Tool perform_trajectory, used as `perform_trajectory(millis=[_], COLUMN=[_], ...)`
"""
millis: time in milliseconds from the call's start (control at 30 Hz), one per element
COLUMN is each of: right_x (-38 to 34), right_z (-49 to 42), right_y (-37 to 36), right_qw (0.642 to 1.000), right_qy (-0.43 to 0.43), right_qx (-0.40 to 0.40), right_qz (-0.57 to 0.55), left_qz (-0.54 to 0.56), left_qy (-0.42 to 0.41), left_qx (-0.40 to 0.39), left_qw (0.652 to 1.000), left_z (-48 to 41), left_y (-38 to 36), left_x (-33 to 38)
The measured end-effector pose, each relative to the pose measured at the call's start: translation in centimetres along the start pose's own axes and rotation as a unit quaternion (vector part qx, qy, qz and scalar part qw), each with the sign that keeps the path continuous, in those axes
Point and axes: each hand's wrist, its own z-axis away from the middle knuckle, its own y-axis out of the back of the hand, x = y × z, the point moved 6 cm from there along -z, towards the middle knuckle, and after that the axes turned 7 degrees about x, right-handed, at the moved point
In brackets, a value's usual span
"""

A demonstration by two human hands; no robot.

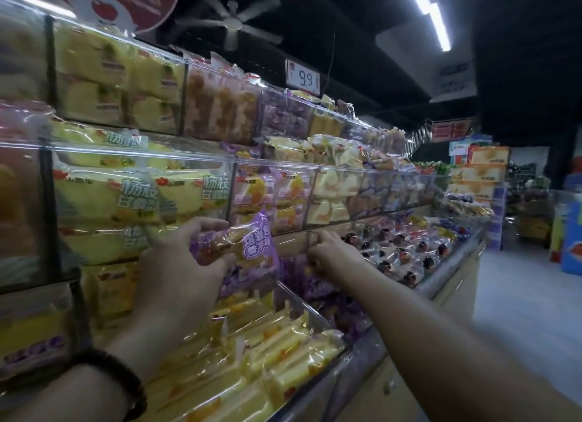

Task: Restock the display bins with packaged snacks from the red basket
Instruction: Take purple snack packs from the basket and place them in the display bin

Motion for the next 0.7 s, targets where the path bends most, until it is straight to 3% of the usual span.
perform_trajectory(millis=[267,400,467,533,567,700], right_x=[0.8,1.2,0.2,-1.9,-3.1,-6.9], right_z=[0.2,1.3,2.4,4.0,4.9,7.5], right_y=[-0.4,5.4,10.2,14.7,16.3,18.3], right_qw=[0.995,0.987,0.962,0.938,0.938,0.95], right_qy=[-0.028,-0.015,0.019,0.088,0.138,0.292], right_qx=[-0.035,0.06,0.143,0.173,0.162,0.102], right_qz=[-0.092,-0.147,-0.232,-0.288,-0.274,-0.036], left_qz=[0.019,0.035,0.03,0.016,0.012,0.037], left_qy=[-0.003,0.011,0.01,0.008,0.007,0.019], left_qx=[-0.024,-0.038,-0.044,-0.045,-0.047,-0.061], left_qw=[1.0,0.999,0.999,0.999,0.999,0.997], left_z=[0.4,0.5,0.6,0.8,1.0,1.8], left_y=[-0.8,-1.1,-1.0,-0.9,-0.9,-1.2], left_x=[0.9,1.4,1.8,2.6,3.1,4.2])
